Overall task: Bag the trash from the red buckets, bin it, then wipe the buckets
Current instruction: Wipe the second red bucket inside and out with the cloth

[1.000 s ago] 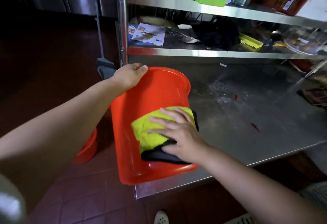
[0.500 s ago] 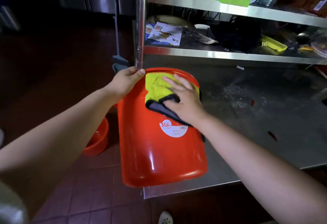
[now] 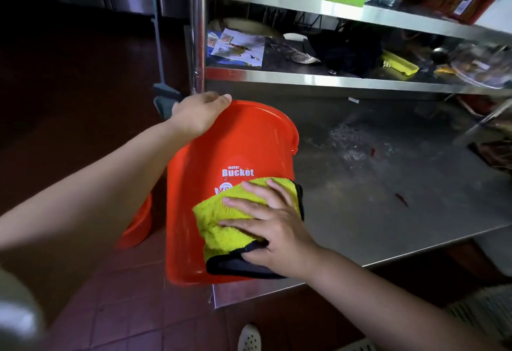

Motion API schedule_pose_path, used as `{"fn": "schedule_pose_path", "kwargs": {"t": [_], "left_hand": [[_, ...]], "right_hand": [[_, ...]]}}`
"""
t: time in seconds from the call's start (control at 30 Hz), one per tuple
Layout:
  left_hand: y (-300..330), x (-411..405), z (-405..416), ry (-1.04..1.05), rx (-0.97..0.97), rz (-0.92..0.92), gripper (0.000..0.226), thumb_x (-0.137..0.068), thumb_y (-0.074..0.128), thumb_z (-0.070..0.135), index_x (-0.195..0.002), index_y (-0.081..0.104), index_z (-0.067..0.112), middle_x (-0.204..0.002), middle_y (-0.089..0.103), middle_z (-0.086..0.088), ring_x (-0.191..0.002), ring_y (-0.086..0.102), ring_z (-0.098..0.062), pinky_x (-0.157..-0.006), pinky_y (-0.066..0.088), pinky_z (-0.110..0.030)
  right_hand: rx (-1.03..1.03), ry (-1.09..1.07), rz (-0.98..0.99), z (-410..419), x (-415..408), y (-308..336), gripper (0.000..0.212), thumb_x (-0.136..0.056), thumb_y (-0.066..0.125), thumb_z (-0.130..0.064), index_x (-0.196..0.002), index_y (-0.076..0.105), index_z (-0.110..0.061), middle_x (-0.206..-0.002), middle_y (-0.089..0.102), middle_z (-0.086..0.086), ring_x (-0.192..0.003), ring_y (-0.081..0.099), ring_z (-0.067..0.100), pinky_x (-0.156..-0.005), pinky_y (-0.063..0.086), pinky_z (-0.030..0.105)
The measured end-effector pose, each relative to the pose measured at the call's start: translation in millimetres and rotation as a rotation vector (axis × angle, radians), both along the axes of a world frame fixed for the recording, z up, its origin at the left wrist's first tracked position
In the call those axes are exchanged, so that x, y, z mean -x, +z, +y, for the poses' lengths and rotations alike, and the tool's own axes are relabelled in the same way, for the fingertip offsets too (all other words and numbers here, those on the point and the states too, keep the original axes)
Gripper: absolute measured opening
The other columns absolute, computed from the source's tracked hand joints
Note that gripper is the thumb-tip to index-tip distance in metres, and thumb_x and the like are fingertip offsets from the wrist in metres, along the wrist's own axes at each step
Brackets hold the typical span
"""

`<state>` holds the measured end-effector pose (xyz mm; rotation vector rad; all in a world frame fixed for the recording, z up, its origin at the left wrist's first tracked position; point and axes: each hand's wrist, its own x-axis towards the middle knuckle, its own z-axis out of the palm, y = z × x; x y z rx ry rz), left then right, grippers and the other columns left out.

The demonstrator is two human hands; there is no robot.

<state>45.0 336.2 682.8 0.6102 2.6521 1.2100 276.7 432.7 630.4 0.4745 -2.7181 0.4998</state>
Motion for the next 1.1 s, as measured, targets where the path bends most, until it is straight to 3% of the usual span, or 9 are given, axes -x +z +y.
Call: {"fn": "schedule_pose_path", "kwargs": {"t": [0.27, 0.37, 0.5, 0.6, 0.67, 0.83, 0.93, 1.0, 1.1], "left_hand": [[-6, 5, -1, 0.002, 0.012, 0.064, 0.046, -0.095, 0.036, 0.053, -0.125, 0.058, 0.024, -0.131, 0.057, -0.01, -0.13, 0.042, -0.03, -0.111, 0.023, -0.039], [-9, 8, -3, 0.012, -0.021, 0.052, 0.046, -0.094, 0.039, 0.055, -0.125, 0.058, 0.026, -0.133, 0.057, -0.008, -0.13, 0.042, -0.029, -0.113, 0.024, -0.04], [-12, 11, -10, -0.034, -0.083, -0.014, 0.049, -0.086, 0.045, 0.064, -0.118, 0.062, 0.031, -0.127, 0.061, -0.003, -0.124, 0.05, -0.024, -0.11, 0.031, -0.045], [-4, 15, -12, -0.069, -0.002, -0.015, 0.048, -0.082, 0.047, 0.068, -0.11, 0.064, 0.033, -0.115, 0.065, -0.001, -0.109, 0.058, -0.022, -0.097, 0.043, -0.036], [5, 17, -4, -0.107, 0.114, 0.063, 0.044, -0.084, 0.046, 0.063, -0.105, 0.066, 0.03, -0.112, 0.064, -0.003, -0.108, 0.057, -0.025, -0.088, 0.042, -0.032], [11, 9, 23, -0.184, 0.356, 0.281, 0.051, -0.08, 0.043, 0.071, -0.081, 0.056, 0.022, -0.082, 0.053, 0.002, -0.086, 0.051, -0.021, -0.07, 0.037, -0.031], [2, 8, 21, -0.089, 0.318, 0.36, 0.058, -0.081, 0.039, 0.075, -0.077, 0.057, 0.02, -0.081, 0.061, 0.001, -0.091, 0.059, -0.025, -0.068, 0.037, -0.031], [-3, 8, 19, -0.024, 0.276, 0.375, 0.065, -0.08, 0.037, 0.076, -0.097, 0.064, 0.02, -0.097, 0.067, -0.003, -0.101, 0.06, -0.028, -0.071, 0.037, -0.03], [-8, 8, 15, 0.029, 0.214, 0.374, 0.066, -0.08, 0.036, 0.077, -0.094, 0.064, 0.018, -0.073, 0.059, 0.004, -0.089, 0.061, -0.027, -0.066, 0.035, -0.03]], "right_hand": [[0.058, -0.113, 0.077, 23, 65, 15, 0.043, -0.069, 0.061, -0.027, -0.111, 0.07, -0.03, -0.132, 0.056, -0.012, -0.132, 0.041, 0.021, -0.11, 0.022, 0.042], [0.241, -0.285, 0.076, 37, 95, 23, 0.05, -0.07, 0.064, -0.02, -0.119, 0.065, -0.03, -0.126, 0.048, -0.03, -0.13, 0.04, 0.015, -0.107, 0.022, 0.03], [0.4, -0.465, 0.002, 48, 115, 28, 0.055, -0.077, 0.062, -0.023, -0.131, 0.054, -0.031, -0.133, 0.054, -0.004, -0.132, 0.032, 0.008, -0.113, 0.025, 0.032], [0.35, -0.434, 0.001, 40, 104, 26, 0.052, -0.078, 0.057, -0.029, -0.13, 0.056, -0.03, -0.136, 0.05, -0.017, -0.135, 0.028, 0.007, -0.114, 0.023, 0.037], [0.326, -0.41, -0.002, 33, 85, 22, 0.048, -0.078, 0.057, -0.031, -0.126, 0.058, -0.031, -0.136, 0.045, -0.024, -0.137, 0.025, 0.006, -0.112, 0.018, 0.036], [0.195, -0.232, 0.027, 15, 22, 6, 0.046, -0.072, 0.061, -0.022, -0.117, 0.066, -0.026, -0.141, 0.048, -0.007, -0.139, 0.03, 0.026, -0.109, 0.024, 0.054], [0.174, -0.109, -0.027, 6, -15, -9, 0.05, -0.072, 0.059, -0.028, -0.121, 0.064, -0.028, -0.145, 0.041, -0.009, -0.143, 0.022, 0.024, -0.11, 0.018, 0.058], [0.162, -0.055, -0.05, 3, -30, -16, 0.052, -0.072, 0.061, -0.028, -0.124, 0.062, -0.028, -0.147, 0.039, -0.01, -0.144, 0.019, 0.024, -0.111, 0.015, 0.059], [0.114, -0.025, -0.031, 8, -30, -13, 0.05, -0.073, 0.062, -0.03, -0.123, 0.062, -0.028, -0.145, 0.043, -0.009, -0.143, 0.022, 0.024, -0.111, 0.016, 0.057]]}}
